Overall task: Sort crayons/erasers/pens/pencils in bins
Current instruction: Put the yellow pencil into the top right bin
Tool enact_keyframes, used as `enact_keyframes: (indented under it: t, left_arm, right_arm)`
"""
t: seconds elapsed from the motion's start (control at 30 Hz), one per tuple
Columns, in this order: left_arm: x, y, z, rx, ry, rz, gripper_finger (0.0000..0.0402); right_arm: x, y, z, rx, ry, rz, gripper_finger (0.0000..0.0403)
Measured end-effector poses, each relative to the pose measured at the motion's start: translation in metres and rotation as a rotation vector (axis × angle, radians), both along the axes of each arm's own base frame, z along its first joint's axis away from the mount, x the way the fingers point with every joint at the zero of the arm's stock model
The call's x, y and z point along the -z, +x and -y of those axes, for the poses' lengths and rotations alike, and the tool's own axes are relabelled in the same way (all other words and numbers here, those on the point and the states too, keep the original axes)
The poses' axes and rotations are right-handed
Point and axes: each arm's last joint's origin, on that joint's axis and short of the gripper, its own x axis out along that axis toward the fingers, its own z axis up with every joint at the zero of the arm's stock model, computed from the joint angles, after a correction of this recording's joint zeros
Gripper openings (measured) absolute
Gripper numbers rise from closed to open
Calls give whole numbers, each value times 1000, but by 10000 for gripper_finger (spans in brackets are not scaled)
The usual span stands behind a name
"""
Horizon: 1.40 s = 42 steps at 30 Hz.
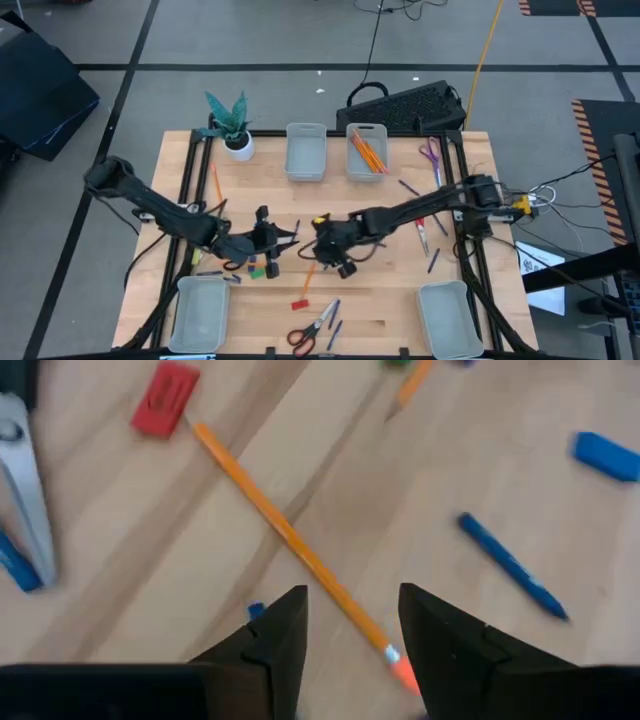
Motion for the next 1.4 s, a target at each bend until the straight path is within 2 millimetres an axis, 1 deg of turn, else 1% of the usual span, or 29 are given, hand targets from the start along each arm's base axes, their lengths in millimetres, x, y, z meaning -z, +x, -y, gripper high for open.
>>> enact_keyframes:
  t: [0.1, 0.17, 0.3, 0.47, 0.63, 0.83, 0.97, 1.07, 1.13, 1.2, 1.3, 1.4]
  left_arm:
    - [-5, -6, 3, 10, -29, 9, 95]
    - [-4, -12, 6, 23, -27, -16, 95]
    - [-3, -14, 10, 37, -31, -28, 95]
    - [-2, -16, 10, 27, -52, -37, 95]
    - [-1, -16, 10, 19, -67, -37, 95]
    - [-1, -16, 10, 19, -68, -35, 95]
    - [-1, -15, 10, 12, -65, -33, 95]
    - [-2, -15, 9, 2, -59, -30, 95]
    - [-2, -15, 9, 5, -52, -31, 95]
    - [-2, -16, 10, 14, -33, -35, 95]
    - [-4, -18, 10, 38, 3, -38, 95]
    - [-4, -18, 10, 58, 57, -47, 95]
  right_arm:
    - [15, 8, 11, -66, 14, -34, 151]
    - [23, 12, 16, -95, 17, -30, 150]
    - [36, 14, 27, -140, 28, -53, 145]
    - [53, 16, 34, -196, 13, -78, 123]
    - [63, 17, 35, -235, -3, -89, 86]
    - [64, 15, 34, -264, -31, -104, 31]
    - [64, 15, 33, -264, -33, -103, 17]
    - [57, 13, 27, -247, -58, -98, 19]
    - [48, 9, 20, -230, -85, -105, 21]
    - [31, 1, 15, -204, -116, -117, 20]
    - [-8, -10, 10, -111, -139, -75, 19]
    - [-40, -28, 19, 61, -180, -93, 19]
